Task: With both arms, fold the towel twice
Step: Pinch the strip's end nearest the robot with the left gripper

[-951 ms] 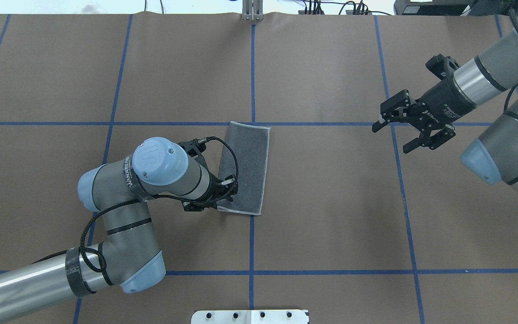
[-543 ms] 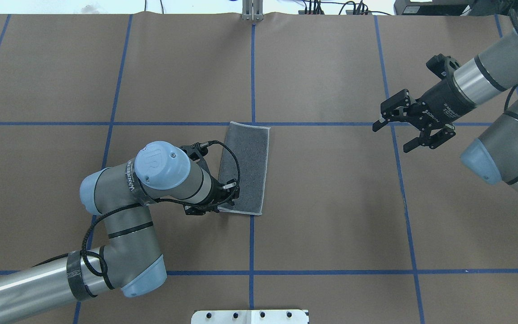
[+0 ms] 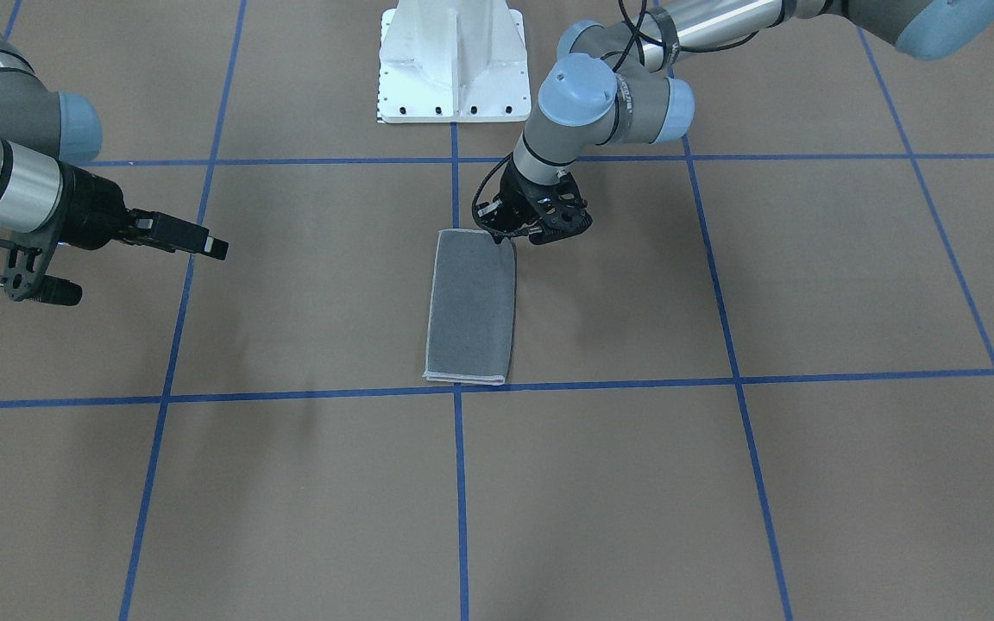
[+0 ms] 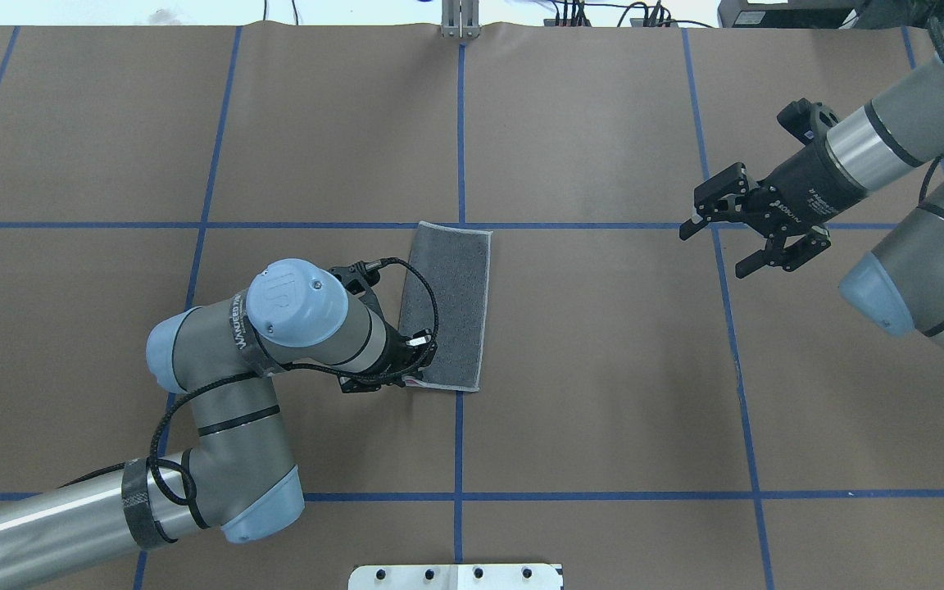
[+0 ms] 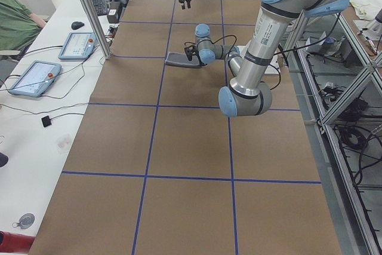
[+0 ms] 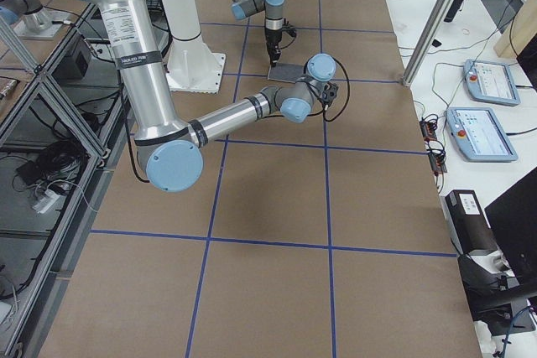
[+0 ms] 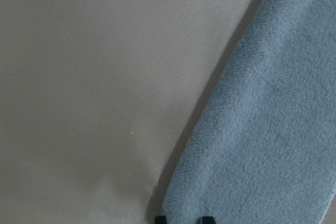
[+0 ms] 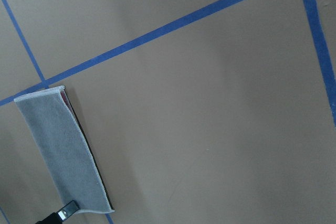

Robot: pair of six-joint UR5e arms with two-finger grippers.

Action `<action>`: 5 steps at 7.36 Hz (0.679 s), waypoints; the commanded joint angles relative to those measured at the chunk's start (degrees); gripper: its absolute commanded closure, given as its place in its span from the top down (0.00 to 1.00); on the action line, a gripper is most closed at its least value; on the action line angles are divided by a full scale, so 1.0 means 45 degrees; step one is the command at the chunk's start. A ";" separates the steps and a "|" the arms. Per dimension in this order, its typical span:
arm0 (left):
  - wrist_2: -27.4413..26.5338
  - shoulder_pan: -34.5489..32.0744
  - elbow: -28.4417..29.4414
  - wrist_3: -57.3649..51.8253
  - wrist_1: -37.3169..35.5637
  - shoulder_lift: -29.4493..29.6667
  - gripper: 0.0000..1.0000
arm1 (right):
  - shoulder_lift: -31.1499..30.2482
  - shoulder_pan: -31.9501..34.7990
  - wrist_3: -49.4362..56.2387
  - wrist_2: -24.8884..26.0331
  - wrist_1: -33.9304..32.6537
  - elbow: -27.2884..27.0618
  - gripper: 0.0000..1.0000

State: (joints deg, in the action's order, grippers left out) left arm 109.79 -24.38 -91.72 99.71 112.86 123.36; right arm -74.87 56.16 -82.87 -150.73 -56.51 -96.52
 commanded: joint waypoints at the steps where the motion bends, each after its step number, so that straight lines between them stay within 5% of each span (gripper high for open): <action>1: 0.0074 -0.0012 -0.0319 0.0245 -0.0020 -0.0011 0.00 | -0.0023 0.0000 0.0016 0.0000 0.0000 0.0004 1.00; 5: 0.0368 -0.0109 -0.1378 0.0265 -0.1524 0.0515 0.00 | -0.0023 0.0000 0.0055 0.0000 0.0000 0.0024 1.00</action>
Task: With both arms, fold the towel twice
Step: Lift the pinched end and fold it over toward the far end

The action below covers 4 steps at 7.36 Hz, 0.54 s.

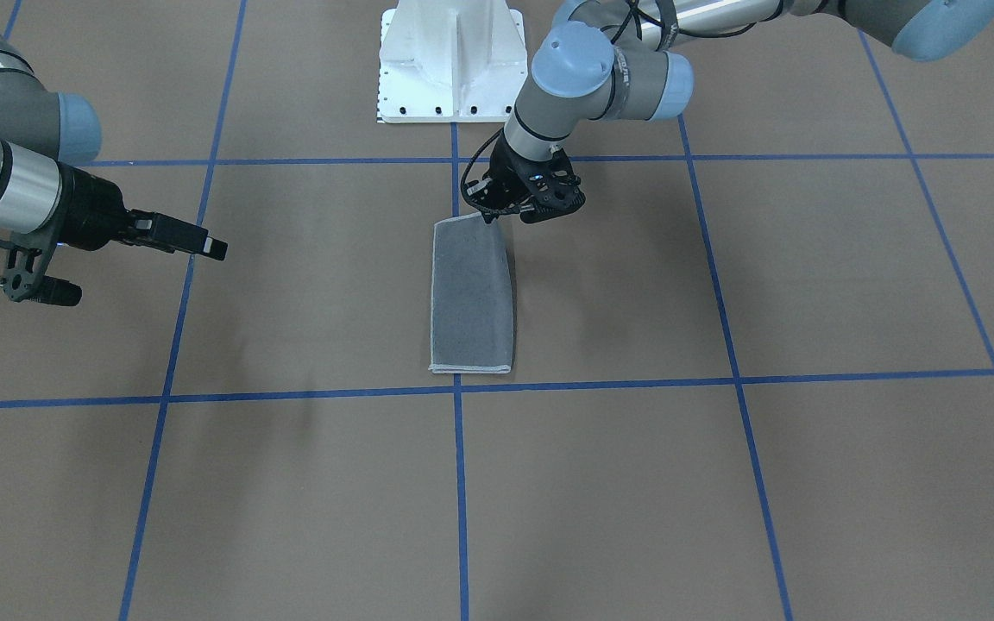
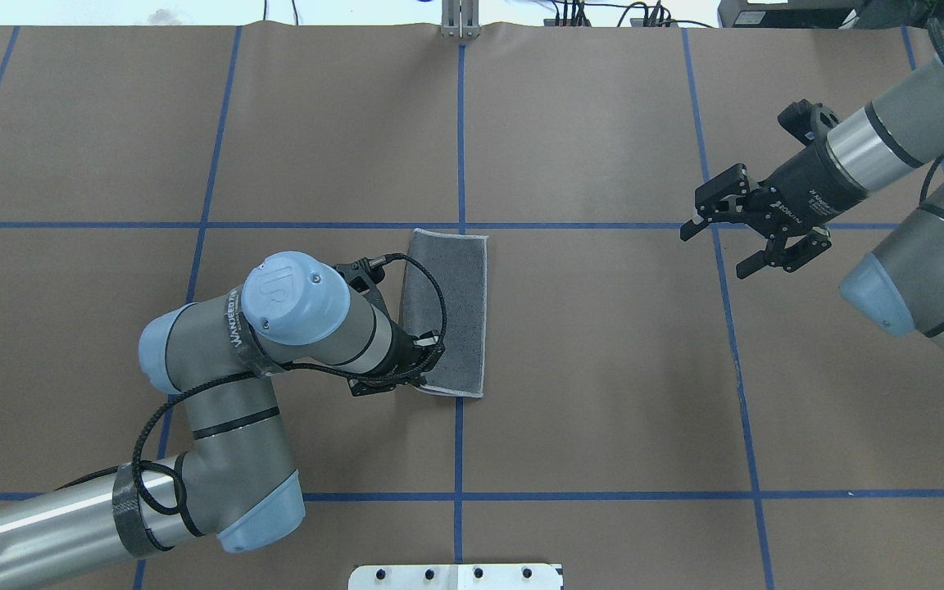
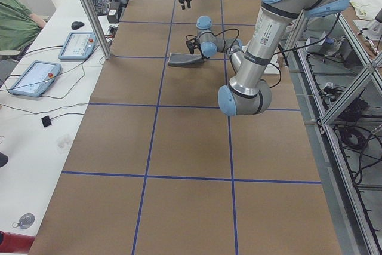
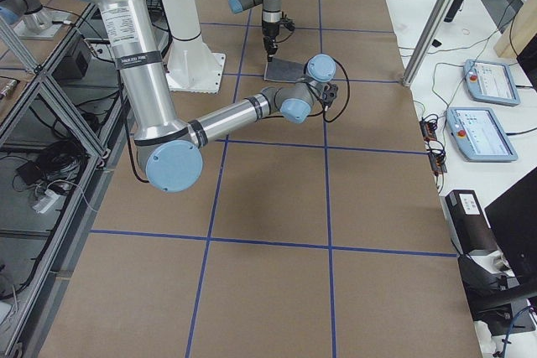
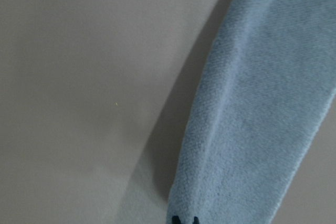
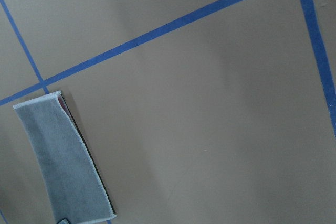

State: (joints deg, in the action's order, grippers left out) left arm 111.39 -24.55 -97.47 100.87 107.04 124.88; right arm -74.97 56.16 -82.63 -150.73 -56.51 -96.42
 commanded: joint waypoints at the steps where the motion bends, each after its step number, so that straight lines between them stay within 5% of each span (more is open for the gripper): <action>1: -0.0027 -0.0266 0.0000 0.0007 -0.0213 0.0197 0.00 | 0.0019 0.0000 0.0004 0.0000 0.0000 0.0001 1.00; 4: -0.0027 -0.1125 0.1401 0.0358 -0.0077 0.1228 0.00 | 0.0038 0.0000 0.0004 0.0000 0.0000 -0.0018 1.00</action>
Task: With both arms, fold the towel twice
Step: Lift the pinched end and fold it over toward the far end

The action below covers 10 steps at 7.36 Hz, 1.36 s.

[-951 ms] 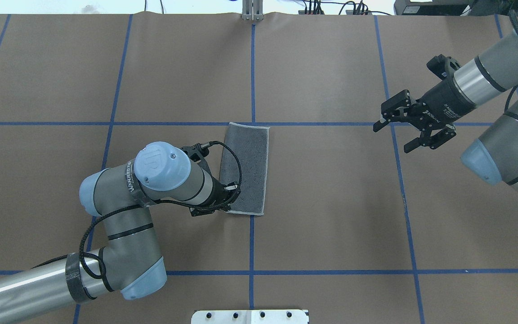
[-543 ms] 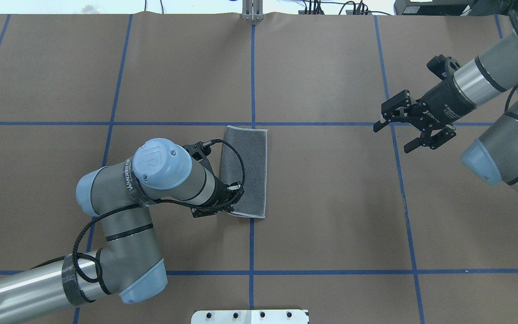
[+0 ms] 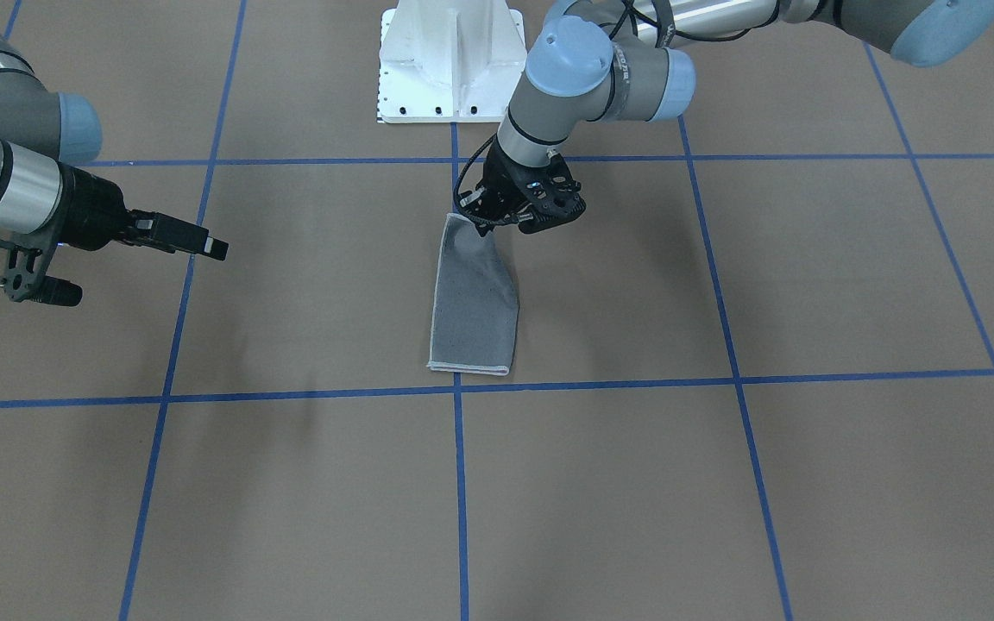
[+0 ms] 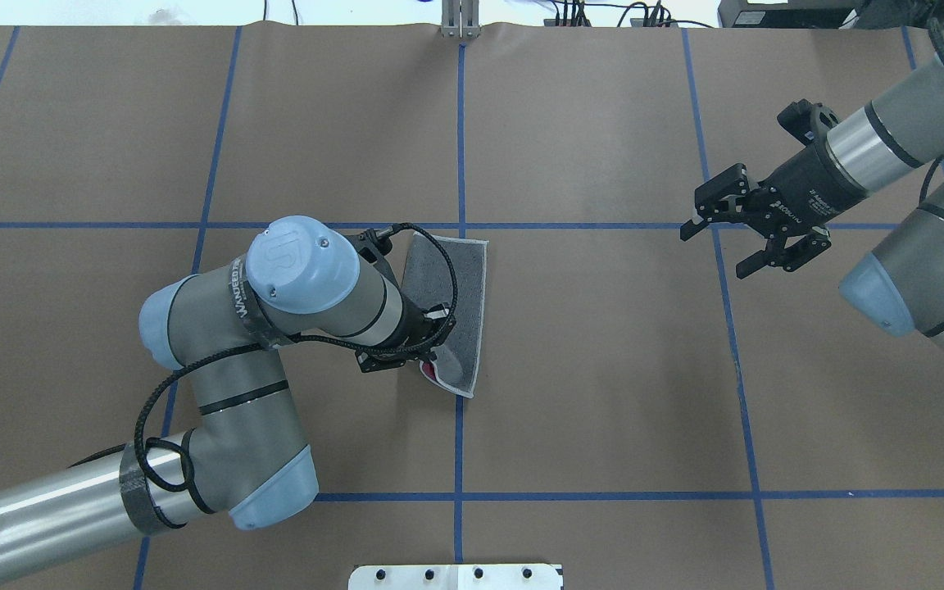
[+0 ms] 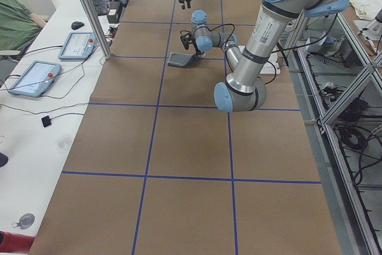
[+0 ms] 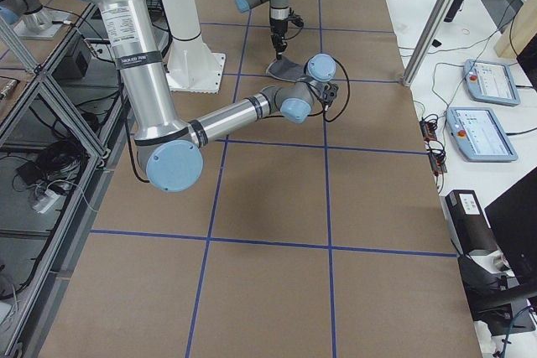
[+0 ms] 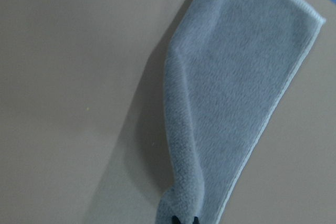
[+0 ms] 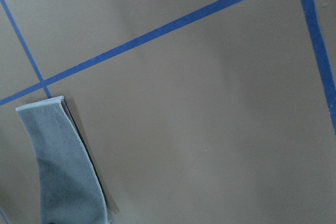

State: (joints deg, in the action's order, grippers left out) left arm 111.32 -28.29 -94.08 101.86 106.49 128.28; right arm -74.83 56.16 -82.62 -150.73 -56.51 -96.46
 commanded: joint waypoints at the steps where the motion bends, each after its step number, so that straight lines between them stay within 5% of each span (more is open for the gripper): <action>1: 0.0009 -0.0528 0.1154 0.0157 0.0067 0.0826 0.00 | 0.0008 0.0000 -0.0039 0.0000 0.0000 -0.0048 1.00; 6: -0.0010 -0.1428 0.3947 0.0587 0.0164 0.2565 0.00 | 0.0008 -0.0019 0.0000 0.0097 0.0000 0.0010 1.00; 10: -0.0010 -0.1896 0.4635 0.0645 0.0536 0.2587 0.00 | 0.0008 -0.0019 0.0000 0.0156 0.0000 -0.0010 1.00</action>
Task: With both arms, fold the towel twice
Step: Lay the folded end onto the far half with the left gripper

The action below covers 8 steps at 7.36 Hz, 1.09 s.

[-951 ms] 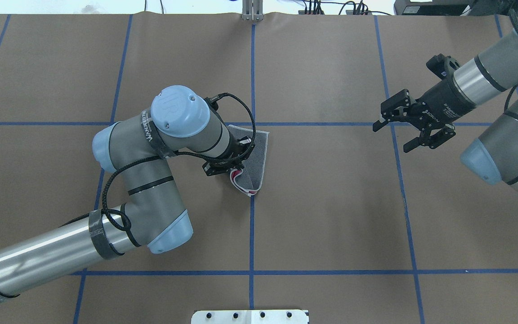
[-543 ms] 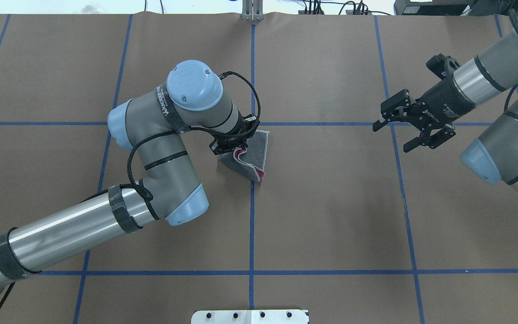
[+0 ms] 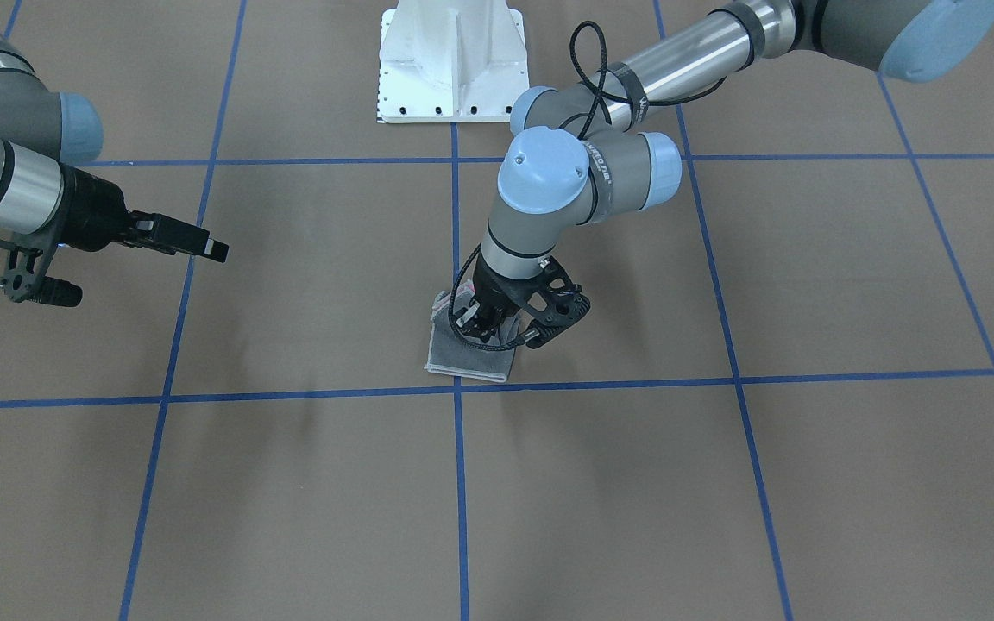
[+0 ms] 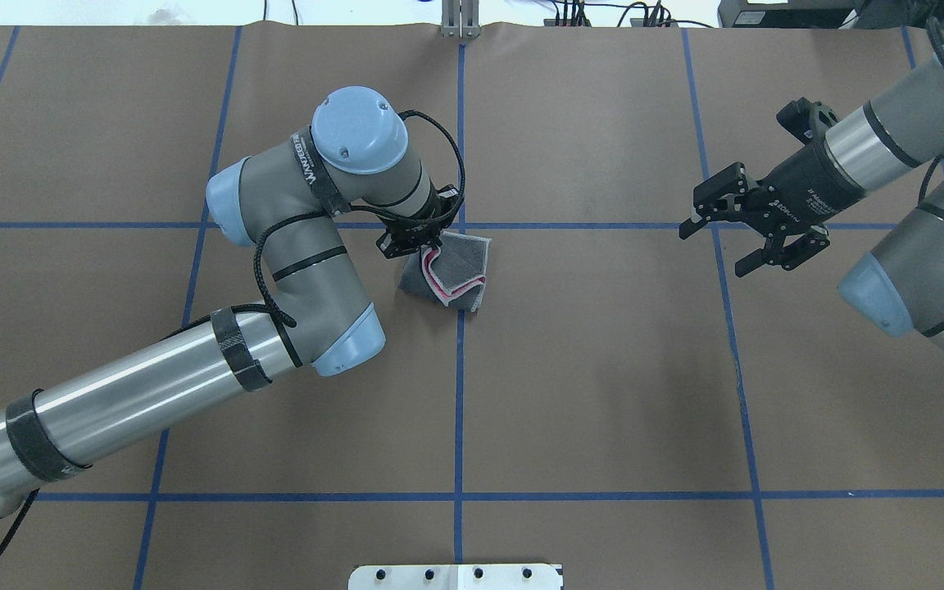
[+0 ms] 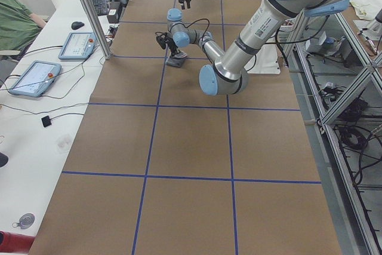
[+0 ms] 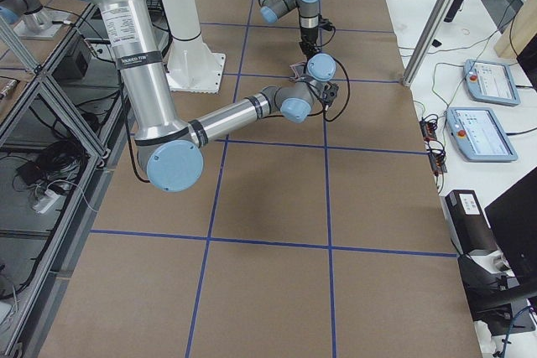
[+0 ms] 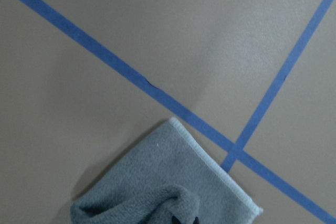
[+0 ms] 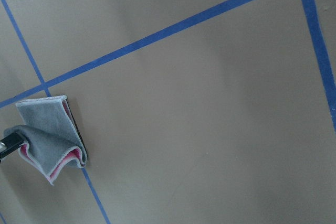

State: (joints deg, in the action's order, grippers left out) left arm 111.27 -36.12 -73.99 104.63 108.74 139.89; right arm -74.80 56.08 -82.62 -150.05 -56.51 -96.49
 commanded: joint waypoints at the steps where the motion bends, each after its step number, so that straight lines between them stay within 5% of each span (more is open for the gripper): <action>1: 0.0000 -0.0215 0.0211 0.0049 0.0036 0.0008 0.00 | 0.0019 -0.0001 0.0000 0.0044 0.0000 -0.0002 1.00; 7: 0.0000 -0.0157 0.0582 0.0088 0.0483 0.0086 0.00 | -0.0019 -0.0001 0.0020 0.0044 0.0000 0.0017 1.00; 8: 0.0000 -0.0158 0.0622 0.0088 0.0485 0.0086 0.06 | -0.0019 -0.0001 0.0020 0.0044 0.0000 0.0017 1.00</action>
State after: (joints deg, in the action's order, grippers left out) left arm 111.27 -36.81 -71.51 105.02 110.63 140.24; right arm -74.88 56.07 -82.53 -149.85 -56.51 -96.42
